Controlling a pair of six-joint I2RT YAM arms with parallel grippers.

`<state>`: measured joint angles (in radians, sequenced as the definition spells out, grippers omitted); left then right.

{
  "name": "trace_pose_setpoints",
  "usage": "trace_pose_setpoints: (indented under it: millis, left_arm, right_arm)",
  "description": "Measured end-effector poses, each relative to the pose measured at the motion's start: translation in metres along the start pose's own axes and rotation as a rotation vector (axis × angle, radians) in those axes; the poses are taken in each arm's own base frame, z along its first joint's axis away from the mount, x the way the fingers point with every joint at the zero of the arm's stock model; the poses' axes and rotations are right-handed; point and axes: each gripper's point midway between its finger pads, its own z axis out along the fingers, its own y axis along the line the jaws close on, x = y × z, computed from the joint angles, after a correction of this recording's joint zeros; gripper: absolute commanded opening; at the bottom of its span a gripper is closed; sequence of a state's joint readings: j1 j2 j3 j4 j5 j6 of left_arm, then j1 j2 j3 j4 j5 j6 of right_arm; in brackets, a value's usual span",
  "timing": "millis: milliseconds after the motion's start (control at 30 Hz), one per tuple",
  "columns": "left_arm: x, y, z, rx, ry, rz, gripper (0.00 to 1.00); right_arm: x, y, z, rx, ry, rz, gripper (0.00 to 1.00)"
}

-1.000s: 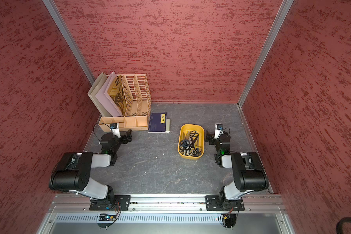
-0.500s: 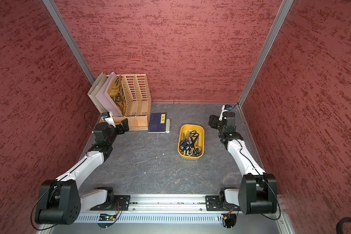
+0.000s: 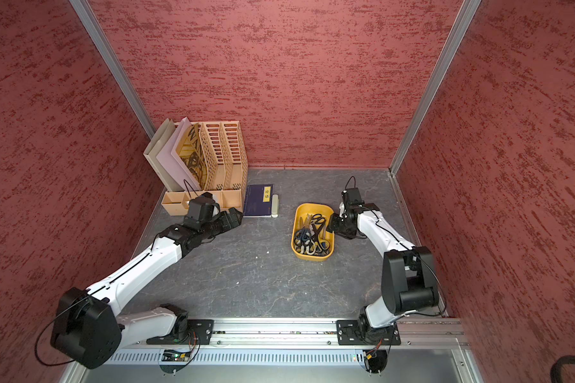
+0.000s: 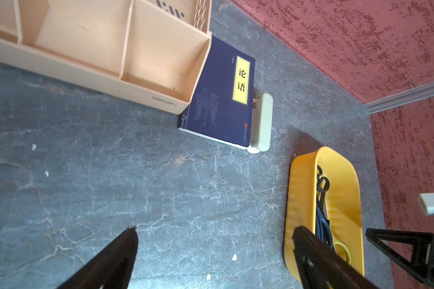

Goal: Take the scissors out of the storage box
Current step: Move the storage box to the center of the board.

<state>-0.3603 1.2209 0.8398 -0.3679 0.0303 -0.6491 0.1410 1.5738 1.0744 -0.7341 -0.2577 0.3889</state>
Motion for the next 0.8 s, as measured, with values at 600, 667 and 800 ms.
trace_pose_setpoints:
  millis: [600, 667, 800]
  left_arm:
    - [0.024, 0.028, -0.021, -0.052, 0.023, -0.115, 1.0]
    - [0.019, 0.03, -0.021, -0.053, 0.011, -0.147, 1.0]
    - [0.013, 0.033, -0.021, -0.055, -0.007, -0.196, 1.0]
  right_arm:
    - [0.022, 0.024, 0.012, 0.039, 0.032, -0.064, 0.0]
    - [0.035, 0.044, 0.005, 0.021, 0.028, -0.105, 0.0]
    - [0.077, 0.075, -0.004, -0.025, 0.052, -0.18, 0.0]
